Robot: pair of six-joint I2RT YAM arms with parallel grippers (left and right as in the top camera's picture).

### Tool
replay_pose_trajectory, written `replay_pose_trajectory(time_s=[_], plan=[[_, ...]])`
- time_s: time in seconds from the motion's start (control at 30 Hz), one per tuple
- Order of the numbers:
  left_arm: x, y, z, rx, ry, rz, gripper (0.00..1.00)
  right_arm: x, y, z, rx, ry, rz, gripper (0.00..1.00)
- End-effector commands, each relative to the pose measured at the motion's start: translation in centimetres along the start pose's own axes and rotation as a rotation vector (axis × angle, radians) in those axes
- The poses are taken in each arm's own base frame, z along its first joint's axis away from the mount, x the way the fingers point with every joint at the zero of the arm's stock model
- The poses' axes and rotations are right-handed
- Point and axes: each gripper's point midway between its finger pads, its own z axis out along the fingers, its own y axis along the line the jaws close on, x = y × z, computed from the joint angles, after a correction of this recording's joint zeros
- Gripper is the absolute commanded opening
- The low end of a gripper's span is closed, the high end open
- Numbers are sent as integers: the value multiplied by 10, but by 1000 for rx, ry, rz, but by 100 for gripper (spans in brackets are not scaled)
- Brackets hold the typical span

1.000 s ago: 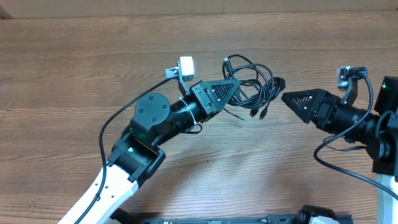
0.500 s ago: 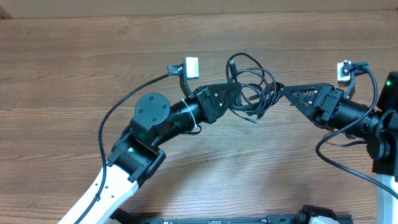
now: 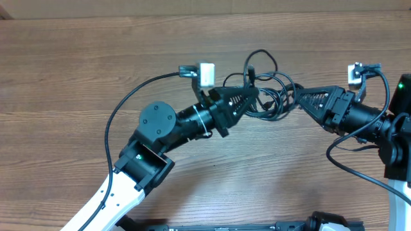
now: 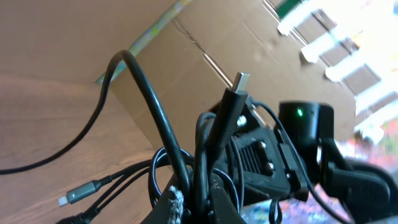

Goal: Untangle cables

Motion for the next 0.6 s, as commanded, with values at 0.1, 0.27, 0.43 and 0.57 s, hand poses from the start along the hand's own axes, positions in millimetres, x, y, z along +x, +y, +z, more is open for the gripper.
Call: replay_pose_trajectory(time_s=[0.1, 0.27, 0.43, 0.57], plan=[[-1, -17, 3, 37, -13, 157, 4, 6, 7, 6, 16, 18, -37, 48], [-4, -9, 5, 4, -34, 153, 4, 9, 8, 8, 12, 31, -43, 44], [-11, -3, 5, -32, -70, 151, 4, 9, 0, 8, 55, 22, -23, 37], [-12, -1, 5, -41, -77, 150, 4, 11, -1, 7, 61, 25, -15, 33]])
